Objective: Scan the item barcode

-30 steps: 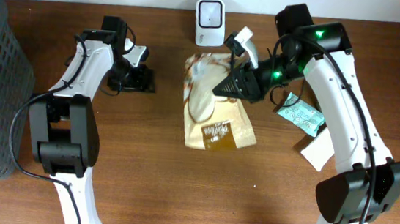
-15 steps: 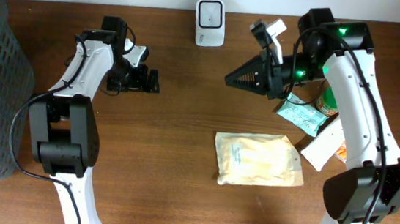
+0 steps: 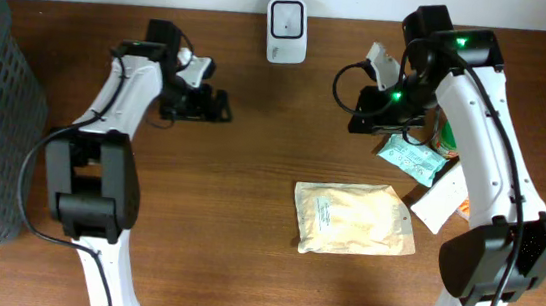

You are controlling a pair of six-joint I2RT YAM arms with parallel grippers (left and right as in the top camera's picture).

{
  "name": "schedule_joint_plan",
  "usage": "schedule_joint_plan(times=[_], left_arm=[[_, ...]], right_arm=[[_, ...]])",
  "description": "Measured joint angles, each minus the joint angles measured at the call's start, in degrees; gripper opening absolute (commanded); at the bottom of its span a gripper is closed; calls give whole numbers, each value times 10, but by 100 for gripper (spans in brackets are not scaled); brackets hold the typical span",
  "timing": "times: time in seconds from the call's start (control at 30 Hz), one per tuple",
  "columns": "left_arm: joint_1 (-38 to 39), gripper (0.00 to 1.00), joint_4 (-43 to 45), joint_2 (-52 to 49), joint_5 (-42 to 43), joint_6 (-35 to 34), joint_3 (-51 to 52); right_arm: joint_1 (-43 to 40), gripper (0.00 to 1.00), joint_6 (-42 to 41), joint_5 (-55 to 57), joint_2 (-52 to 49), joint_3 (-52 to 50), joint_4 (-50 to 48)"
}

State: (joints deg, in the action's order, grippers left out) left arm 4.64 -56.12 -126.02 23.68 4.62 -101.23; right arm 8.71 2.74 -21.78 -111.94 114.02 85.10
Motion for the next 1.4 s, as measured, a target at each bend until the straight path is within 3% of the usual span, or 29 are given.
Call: schedule_joint_plan(times=[0.33, 0.6, 0.97, 1.2, 1.4], left_arm=[[158, 89, -30, 0, 25, 42, 14], [218, 89, -20, 0, 20, 110, 45], [390, 88, 35, 0, -178, 146, 45], [416, 86, 59, 0, -237, 150, 43], [417, 77, 108, -5, -309, 150, 44]], right_arm=[[-63, 31, -27, 36, -8, 0, -10], [-85, 32, -26, 40, -8, 0, -10], [-85, 38, -22, 44, -8, 0, -12], [-85, 44, -19, 56, -8, 0, -12], [-85, 47, -18, 64, -8, 0, -7]])
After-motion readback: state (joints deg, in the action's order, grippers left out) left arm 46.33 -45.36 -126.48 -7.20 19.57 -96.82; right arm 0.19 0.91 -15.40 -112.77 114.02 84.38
